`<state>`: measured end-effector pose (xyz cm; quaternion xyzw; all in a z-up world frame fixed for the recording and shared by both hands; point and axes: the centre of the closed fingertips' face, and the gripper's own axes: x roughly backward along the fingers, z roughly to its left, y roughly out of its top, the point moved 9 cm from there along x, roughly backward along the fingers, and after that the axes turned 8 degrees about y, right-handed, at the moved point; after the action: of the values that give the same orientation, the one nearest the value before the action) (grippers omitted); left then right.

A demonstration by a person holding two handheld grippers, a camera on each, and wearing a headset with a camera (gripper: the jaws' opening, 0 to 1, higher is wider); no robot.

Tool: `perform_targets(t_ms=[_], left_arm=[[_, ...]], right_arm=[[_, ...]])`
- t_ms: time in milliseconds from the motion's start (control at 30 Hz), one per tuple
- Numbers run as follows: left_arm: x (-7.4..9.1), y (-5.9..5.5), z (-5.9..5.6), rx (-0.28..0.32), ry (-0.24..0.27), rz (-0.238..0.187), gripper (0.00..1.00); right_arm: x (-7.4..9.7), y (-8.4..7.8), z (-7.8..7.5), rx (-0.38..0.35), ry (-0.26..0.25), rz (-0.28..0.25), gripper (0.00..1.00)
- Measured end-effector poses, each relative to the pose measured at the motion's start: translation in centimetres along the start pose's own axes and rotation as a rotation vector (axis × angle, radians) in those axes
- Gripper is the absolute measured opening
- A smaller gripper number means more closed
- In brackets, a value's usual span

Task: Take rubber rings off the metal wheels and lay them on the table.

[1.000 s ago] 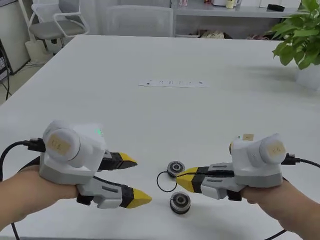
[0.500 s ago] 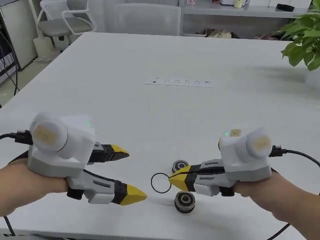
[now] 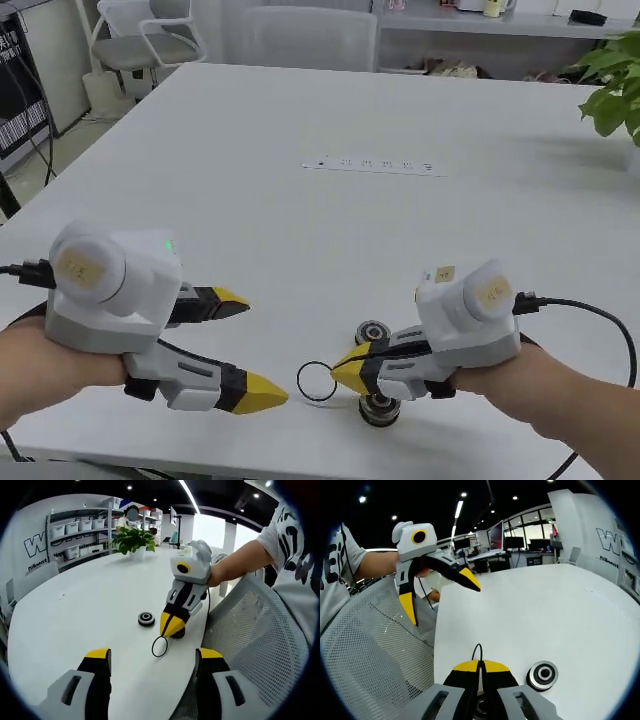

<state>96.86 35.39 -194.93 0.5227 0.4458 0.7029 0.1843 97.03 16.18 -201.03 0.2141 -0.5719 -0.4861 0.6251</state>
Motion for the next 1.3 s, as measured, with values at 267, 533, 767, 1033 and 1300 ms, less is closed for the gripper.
perform_targets(t_ms=[267, 533, 767, 1033, 1300], left_arm=[[0.2, -0.2, -0.2, 0.001, -0.001, 0.007, 0.67], [0.0, 0.1, -0.3, -0.005, -0.006, 0.005, 0.67], [-0.5, 0.4, -0.7, -0.014, -0.024, 0.007, 0.67], [-1.3, 1.0, -1.2, -0.027, -0.044, 0.007, 0.66], [-2.4, 1.7, -1.5, -0.049, -0.072, 0.014, 0.64]], right_arm=[[-0.2, 0.0, 0.2, 0.025, -0.002, 0.017, 0.00], [0.3, 0.1, 0.3, 0.034, -0.020, 0.001, 0.08], [1.2, 0.2, 0.4, 0.022, -0.036, -0.027, 0.11], [2.6, 0.4, 0.7, 0.021, -0.057, -0.065, 0.15], [4.0, -0.1, 0.8, 0.010, -0.081, -0.089, 0.16]])
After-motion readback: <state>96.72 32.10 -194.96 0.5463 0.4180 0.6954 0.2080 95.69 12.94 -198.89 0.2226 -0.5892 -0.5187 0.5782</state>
